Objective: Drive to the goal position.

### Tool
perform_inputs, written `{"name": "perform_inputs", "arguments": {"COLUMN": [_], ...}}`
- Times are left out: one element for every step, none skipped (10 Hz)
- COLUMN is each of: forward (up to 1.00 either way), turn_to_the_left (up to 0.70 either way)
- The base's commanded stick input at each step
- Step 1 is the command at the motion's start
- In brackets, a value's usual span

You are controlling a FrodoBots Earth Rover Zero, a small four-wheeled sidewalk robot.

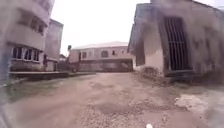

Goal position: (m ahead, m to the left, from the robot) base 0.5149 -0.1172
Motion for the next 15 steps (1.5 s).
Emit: {"name": "perform_inputs", "arguments": {"forward": [0.7,0.7,0.7,0.7,0.7,0.7,0.7,0.7,0.7,0.7,0.7,0.7,0.7,0.7,0.7], "turn_to_the_left": [0.01,0.01,0.01,0.01,0.01,0.01,0.01,0.01,0.01,0.01,0.01,0.01,0.01,0.01,0.01]}}
